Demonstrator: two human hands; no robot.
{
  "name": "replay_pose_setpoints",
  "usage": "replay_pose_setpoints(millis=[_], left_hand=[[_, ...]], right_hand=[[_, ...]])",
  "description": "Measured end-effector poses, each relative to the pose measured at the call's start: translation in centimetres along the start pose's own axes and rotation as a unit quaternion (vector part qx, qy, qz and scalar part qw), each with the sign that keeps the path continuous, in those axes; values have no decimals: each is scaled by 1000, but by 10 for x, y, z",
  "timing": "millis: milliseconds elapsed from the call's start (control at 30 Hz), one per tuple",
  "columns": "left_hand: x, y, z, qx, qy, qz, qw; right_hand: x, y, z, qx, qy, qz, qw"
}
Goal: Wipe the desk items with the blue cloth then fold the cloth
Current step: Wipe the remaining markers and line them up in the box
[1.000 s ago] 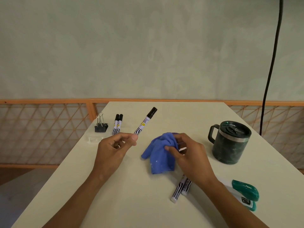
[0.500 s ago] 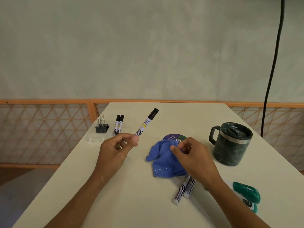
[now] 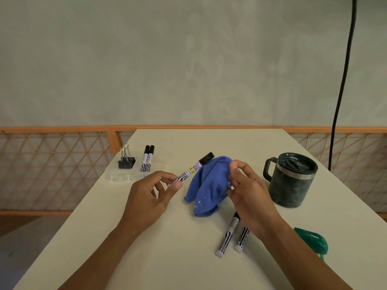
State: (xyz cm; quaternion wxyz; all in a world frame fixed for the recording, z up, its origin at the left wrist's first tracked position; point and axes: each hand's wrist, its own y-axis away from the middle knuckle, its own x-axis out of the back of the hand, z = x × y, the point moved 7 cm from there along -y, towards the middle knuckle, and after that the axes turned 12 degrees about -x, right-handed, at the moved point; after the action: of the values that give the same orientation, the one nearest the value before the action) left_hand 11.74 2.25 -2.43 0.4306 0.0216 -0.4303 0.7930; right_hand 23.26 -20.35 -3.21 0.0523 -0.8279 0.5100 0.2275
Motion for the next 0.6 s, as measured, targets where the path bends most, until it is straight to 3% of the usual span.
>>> replay_pose_setpoints(millis=[133,233,400,600], left_hand=[[0,-1,0,-31,-34,-11,999],[0,-1,2,-47,-40,-17,998],[-1,-1,3,-66,-49,-20,996],[0,-1,0,-78,-61,-22,995]], right_hand=[[-1,-3,14,-85,-41,-36,995],[6,-5,23,-123,-51,-9,991],[18,-9,14,-67,-24,70,995],[6,-6,15,-43,36,16,998]])
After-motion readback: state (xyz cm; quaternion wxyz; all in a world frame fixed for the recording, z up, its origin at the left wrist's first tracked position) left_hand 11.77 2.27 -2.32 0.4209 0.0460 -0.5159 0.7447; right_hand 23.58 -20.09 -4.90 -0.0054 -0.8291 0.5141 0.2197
